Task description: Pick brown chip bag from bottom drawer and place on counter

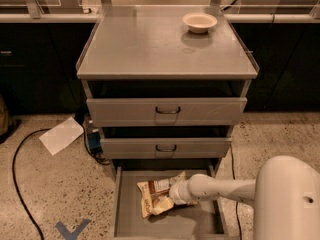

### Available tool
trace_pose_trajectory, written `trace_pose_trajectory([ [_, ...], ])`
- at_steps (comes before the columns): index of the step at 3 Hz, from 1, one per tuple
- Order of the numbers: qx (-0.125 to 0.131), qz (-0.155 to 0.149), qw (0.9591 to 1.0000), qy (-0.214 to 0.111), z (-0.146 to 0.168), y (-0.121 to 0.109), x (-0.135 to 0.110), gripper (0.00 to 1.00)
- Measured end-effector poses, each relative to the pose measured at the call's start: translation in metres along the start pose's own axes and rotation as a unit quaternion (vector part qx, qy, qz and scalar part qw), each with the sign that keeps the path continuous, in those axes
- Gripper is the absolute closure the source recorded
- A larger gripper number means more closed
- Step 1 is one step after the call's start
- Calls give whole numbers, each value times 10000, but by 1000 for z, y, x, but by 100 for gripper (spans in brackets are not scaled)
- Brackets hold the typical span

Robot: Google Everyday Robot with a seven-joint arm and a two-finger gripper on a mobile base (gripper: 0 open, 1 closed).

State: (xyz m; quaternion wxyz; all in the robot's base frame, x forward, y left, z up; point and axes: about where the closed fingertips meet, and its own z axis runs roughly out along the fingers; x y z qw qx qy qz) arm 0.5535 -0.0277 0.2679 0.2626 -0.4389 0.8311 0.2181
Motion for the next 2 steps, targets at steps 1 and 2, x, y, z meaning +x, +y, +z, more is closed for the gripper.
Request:
trace_pose_trajectory([
  [1,-40,297,9995,-76,36,-31,9,0],
  [2,222,354,9989,-213,32,-70,-4,0],
])
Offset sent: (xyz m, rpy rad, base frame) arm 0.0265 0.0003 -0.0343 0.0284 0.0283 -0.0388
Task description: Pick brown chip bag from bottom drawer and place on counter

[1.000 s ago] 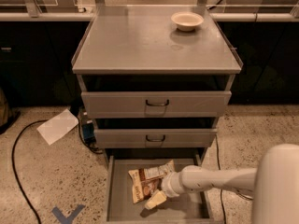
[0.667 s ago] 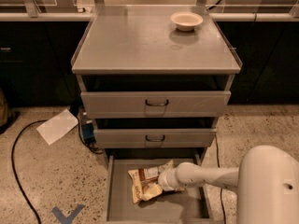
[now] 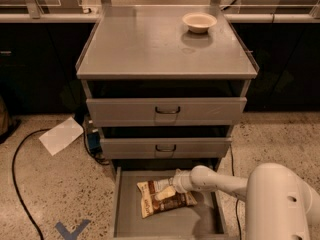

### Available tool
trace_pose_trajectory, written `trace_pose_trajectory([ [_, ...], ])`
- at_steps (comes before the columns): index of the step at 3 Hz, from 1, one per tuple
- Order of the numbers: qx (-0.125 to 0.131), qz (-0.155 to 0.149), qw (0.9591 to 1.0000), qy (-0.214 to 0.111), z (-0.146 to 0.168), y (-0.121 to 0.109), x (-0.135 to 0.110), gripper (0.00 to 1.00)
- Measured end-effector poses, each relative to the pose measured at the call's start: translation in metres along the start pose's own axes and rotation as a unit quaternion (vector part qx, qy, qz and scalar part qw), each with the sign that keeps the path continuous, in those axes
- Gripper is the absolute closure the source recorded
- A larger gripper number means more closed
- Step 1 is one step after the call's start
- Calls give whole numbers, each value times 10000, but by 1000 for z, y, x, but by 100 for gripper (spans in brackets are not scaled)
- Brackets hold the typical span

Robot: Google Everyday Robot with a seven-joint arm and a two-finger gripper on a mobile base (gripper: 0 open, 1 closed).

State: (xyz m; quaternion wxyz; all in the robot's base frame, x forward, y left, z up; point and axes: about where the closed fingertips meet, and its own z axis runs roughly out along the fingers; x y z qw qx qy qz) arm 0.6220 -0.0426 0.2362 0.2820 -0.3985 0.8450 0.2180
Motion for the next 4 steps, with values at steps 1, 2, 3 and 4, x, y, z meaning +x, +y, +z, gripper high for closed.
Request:
trace_pose_trajectory([
  [1,11,-10,10000,-6,-1,0,-1,0],
  [2,205,-87,9995,212,20,-12,11,0],
  [3,284,-63,9987,427,45,-23,32,0],
  [4,173,-35,9974,692,67,-25,57,0],
])
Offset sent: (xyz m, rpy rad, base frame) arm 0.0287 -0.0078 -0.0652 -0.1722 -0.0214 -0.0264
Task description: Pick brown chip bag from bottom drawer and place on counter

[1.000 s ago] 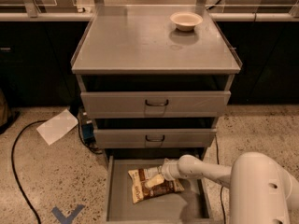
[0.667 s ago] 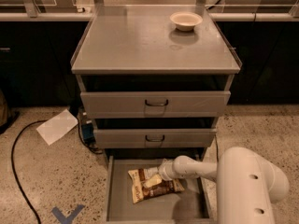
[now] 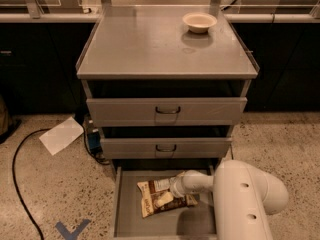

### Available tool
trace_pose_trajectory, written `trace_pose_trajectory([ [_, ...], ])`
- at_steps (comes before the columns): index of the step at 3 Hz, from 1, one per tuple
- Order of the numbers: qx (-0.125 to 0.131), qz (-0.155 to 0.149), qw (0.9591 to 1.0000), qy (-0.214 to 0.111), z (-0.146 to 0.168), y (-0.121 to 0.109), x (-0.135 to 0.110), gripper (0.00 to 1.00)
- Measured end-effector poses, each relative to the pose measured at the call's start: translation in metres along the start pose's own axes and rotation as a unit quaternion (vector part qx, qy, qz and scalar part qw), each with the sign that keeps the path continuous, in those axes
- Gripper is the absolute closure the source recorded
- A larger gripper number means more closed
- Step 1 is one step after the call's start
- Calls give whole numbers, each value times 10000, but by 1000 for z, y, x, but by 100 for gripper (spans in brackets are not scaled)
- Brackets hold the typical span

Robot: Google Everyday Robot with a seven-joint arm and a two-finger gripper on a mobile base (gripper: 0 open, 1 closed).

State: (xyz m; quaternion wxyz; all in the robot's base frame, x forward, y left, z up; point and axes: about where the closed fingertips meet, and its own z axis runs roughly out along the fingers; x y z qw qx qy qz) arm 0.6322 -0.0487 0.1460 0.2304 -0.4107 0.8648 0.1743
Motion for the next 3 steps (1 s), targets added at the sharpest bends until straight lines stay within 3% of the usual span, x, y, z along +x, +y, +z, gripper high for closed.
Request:
trace_pose_trajectory([
  [1,-2,5,10000,7,1,0,1,19],
  [3,-3,5,10000,7,2,0,1,65],
])
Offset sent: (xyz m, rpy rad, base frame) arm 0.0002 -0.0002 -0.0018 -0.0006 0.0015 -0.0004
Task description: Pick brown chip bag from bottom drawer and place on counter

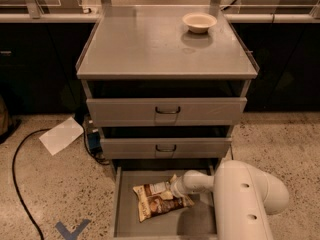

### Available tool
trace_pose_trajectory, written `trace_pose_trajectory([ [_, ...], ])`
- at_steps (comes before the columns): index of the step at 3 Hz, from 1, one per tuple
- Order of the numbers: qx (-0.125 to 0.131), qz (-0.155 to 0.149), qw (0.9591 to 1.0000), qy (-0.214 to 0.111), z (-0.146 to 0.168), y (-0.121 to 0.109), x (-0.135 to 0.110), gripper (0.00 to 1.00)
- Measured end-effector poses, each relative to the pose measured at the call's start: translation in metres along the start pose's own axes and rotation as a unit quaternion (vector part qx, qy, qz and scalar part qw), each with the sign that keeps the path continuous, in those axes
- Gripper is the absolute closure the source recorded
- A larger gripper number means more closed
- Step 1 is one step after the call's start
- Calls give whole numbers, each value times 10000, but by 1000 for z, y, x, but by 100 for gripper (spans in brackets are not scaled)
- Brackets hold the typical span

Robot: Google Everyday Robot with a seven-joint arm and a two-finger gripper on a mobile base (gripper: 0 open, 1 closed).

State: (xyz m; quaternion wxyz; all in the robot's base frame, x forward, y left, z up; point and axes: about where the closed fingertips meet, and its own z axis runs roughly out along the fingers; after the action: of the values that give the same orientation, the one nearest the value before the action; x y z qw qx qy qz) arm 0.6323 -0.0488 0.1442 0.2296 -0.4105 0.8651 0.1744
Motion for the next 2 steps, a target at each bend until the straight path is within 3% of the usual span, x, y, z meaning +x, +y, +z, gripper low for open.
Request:
trace_pose_trajectory([
  [1,0,0,10000,0,0,0,0,89],
  [2,0,0,10000,0,-6,1,-4,100],
])
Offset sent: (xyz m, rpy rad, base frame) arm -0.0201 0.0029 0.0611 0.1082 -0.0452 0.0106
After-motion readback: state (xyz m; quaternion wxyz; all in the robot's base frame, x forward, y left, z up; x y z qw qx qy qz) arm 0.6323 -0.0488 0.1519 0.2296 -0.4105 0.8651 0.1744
